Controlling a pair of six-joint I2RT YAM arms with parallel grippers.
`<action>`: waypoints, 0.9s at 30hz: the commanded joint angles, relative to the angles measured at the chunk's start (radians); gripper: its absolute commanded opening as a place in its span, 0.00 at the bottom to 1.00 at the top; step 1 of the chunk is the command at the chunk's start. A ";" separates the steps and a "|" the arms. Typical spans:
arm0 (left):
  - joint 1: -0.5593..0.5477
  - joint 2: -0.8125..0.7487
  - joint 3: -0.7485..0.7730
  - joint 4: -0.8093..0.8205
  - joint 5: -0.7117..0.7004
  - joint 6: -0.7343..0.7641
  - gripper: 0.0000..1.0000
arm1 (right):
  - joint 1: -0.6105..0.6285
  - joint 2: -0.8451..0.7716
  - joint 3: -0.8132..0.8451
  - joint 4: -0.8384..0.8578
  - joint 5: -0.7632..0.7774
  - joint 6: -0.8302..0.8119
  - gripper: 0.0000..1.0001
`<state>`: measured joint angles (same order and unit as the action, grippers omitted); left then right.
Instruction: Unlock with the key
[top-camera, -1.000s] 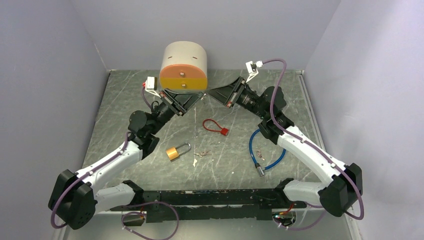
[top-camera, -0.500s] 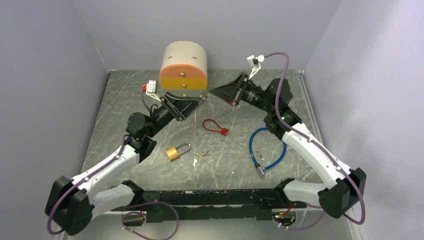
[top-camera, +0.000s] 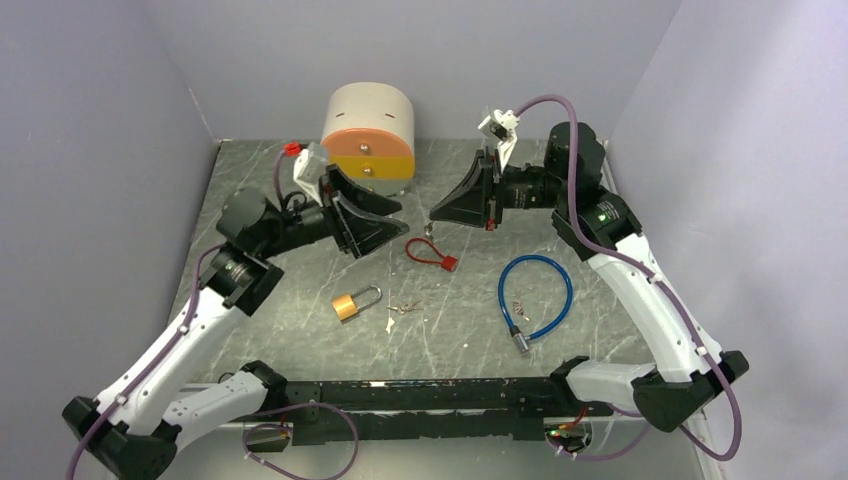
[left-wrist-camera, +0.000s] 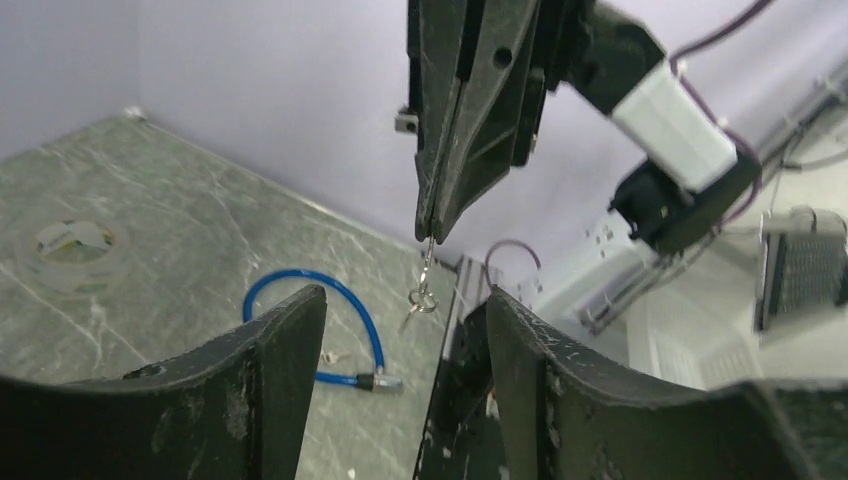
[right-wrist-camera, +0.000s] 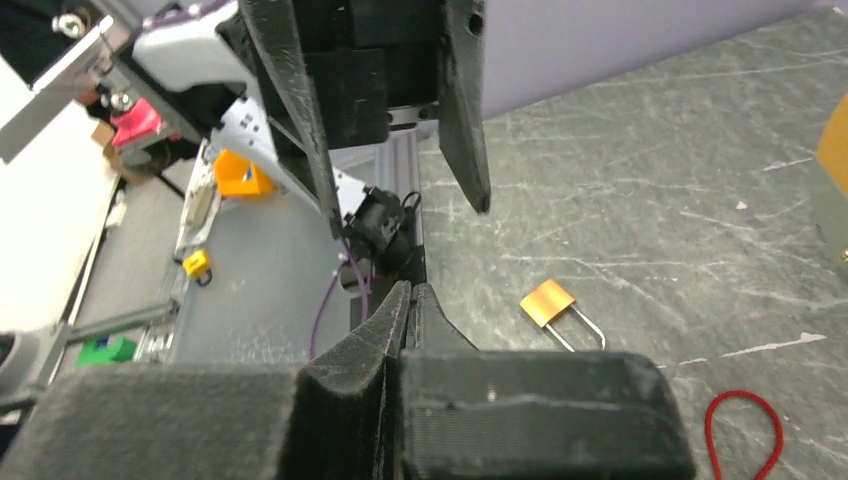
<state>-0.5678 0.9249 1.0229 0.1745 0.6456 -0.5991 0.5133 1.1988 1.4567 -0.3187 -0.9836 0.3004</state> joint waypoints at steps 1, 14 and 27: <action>0.002 0.107 0.053 -0.067 0.236 0.051 0.62 | 0.004 0.054 0.102 -0.217 -0.134 -0.195 0.00; -0.012 0.250 0.020 0.227 0.403 -0.166 0.24 | 0.028 0.068 0.084 -0.215 -0.100 -0.176 0.00; -0.011 0.245 0.004 0.239 0.375 -0.160 0.02 | 0.031 0.045 0.024 -0.094 0.005 -0.049 0.18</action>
<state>-0.5774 1.1820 1.0328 0.3641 1.0321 -0.7536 0.5415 1.2850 1.5227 -0.5289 -1.0451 0.1604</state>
